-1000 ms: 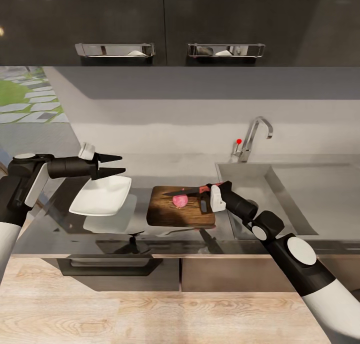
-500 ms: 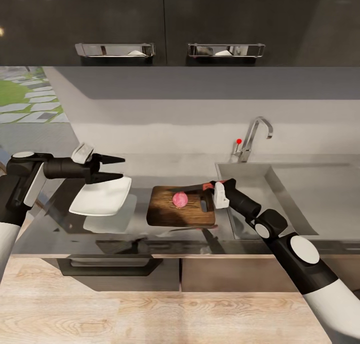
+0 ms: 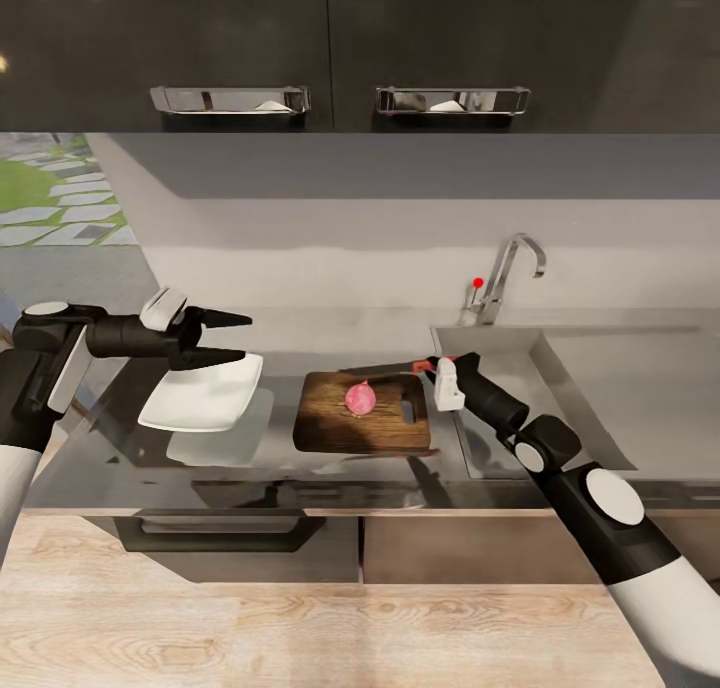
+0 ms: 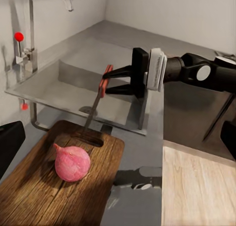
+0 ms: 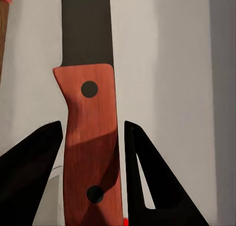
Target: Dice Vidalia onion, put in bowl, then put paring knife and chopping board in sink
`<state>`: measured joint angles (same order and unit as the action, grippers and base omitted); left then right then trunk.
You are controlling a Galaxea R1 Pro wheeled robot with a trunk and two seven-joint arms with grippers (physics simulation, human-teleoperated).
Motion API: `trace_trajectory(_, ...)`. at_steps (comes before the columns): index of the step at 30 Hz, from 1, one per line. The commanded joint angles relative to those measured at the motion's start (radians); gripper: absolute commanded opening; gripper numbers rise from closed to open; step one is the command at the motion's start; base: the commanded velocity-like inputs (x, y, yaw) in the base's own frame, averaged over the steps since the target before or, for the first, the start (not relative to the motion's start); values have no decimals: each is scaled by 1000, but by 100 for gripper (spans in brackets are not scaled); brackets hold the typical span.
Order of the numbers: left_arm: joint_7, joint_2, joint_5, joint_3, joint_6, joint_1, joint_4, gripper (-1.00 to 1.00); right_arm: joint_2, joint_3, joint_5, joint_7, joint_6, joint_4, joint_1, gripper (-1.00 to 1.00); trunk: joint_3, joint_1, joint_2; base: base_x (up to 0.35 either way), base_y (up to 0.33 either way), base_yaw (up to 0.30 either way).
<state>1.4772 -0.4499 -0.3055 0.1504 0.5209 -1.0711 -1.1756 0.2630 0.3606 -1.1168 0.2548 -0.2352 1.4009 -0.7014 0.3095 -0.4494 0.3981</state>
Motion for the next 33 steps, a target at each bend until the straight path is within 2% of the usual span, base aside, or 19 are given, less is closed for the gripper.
trace_trajectory(1,1,-1,-5,3,10,-1,-1,100,1,-2,-7,2,-2,1,-1,-100,2,-1,2,0,0,0)
trace_trajectory(27,-1,-3,-1,4,10,-1,-3,100,0,-11,-6,3,-2,1,-1,-100,2,-1,2,0,0,0)
trace_trajectory(33,-1,-4,0,5,10,-1,-4,100,-1,-11,-6,3,-2,1,-1,-100,21,-24,44,0,0,0)
